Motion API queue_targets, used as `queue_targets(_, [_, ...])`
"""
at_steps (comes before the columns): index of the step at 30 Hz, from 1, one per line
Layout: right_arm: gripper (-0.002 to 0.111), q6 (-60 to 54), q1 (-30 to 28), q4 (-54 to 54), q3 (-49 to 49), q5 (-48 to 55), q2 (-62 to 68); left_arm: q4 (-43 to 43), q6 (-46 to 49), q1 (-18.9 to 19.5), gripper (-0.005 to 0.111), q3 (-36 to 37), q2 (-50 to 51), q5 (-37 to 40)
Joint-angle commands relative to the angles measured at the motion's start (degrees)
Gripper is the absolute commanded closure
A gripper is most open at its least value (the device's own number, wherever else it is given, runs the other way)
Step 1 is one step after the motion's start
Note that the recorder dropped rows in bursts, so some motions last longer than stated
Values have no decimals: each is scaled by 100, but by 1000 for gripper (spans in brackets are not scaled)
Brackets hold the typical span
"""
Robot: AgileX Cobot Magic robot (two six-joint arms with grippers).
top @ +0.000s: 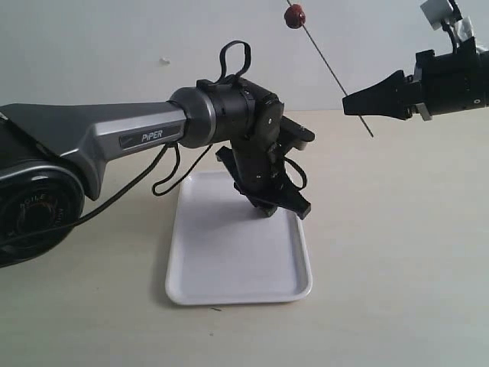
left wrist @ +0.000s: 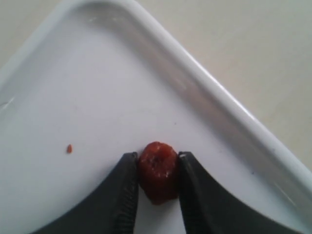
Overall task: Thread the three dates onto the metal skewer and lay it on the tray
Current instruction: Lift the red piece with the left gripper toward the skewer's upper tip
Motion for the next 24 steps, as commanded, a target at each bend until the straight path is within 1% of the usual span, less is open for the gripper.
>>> queue_targets(1, [108, -39, -4, -31, -9, 37, -61, -20, -199, -4, 78, -35, -14, 13])
queue_targets(6, [108, 88, -4, -241, -9, -309, -61, -92, -686, 243, 78, -35, -230, -76])
queue_targets(9, [108, 466, -4, -459, -9, -744, -29, -542, -791, 537, 78, -35, -393, -150])
queue_targets(12, [108, 725, -4, -656, -9, -949, 80, -1463, -685, 889, 78, -35, -524, -337])
queue_targets(18, [108, 898, -4, -876, -9, -955, 517, -4248, 438, 1579, 78, -35, -584, -554])
queue_targets(20, [108, 898, -4, -876, -9, -955, 627, -4830, 622, 1732, 78, -35, -584, -624])
queue_targets(24, [108, 909, -4, -1041, -9, -907, 727, -5542, 767, 1947, 78, -35, -584, -767])
